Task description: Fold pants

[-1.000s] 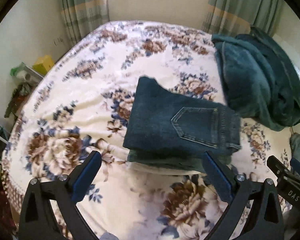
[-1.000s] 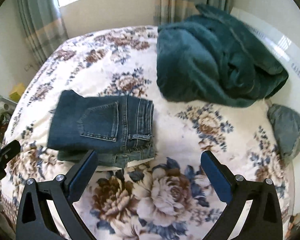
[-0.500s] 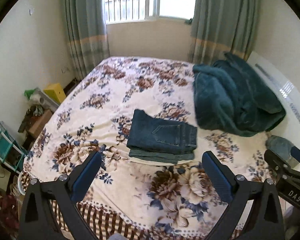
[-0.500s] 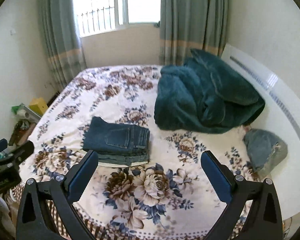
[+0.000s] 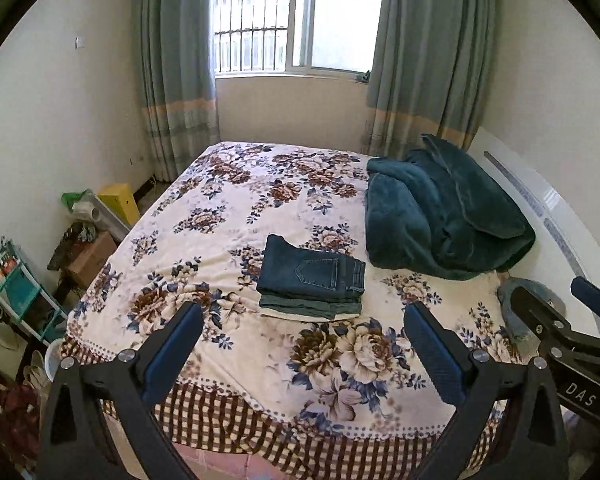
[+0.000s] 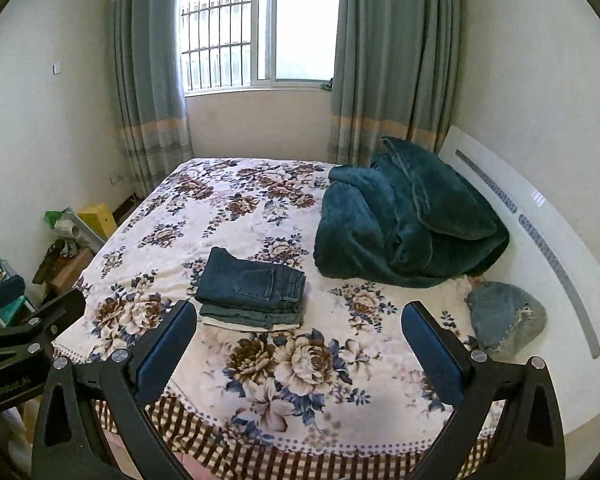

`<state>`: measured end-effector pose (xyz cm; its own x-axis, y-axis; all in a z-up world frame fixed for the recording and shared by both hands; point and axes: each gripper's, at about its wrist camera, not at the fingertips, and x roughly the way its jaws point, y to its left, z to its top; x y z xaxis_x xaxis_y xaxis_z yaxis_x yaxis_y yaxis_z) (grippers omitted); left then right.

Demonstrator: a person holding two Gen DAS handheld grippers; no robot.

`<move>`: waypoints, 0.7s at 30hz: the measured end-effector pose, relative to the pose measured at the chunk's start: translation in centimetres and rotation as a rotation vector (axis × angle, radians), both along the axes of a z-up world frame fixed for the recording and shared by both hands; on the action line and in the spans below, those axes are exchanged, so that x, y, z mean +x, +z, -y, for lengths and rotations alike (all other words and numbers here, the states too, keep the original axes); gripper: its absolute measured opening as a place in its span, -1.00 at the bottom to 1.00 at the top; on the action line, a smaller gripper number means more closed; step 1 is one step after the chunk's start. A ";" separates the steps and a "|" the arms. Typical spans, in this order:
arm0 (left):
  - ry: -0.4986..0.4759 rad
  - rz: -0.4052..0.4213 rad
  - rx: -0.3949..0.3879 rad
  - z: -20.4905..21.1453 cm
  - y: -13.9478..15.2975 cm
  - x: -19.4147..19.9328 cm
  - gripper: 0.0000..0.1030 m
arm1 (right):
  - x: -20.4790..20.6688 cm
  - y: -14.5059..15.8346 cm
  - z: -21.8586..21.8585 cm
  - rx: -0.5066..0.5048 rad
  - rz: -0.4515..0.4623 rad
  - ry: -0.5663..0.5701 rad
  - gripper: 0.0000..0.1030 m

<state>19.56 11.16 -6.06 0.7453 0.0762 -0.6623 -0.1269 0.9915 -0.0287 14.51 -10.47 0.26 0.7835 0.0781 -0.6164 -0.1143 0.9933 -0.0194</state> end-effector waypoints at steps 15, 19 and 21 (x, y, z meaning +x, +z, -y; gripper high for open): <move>0.028 0.016 0.009 -1.2 0.6 -2.3 0.99 | -1.4 0.9 0.4 0.015 -0.017 -0.033 1.00; 0.041 -0.002 0.019 -1.1 0.4 -2.3 0.99 | -1.0 0.6 0.4 0.011 -0.027 -0.029 1.00; 0.044 -0.008 0.016 -1.2 0.3 -2.2 1.00 | -0.9 0.5 0.0 0.002 -0.042 -0.021 1.00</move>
<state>17.33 12.32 -5.74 0.7354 0.1197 -0.6670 -0.1706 0.9853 -0.0113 13.64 -10.51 0.73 0.7583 0.0627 -0.6489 -0.0937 0.9955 -0.0132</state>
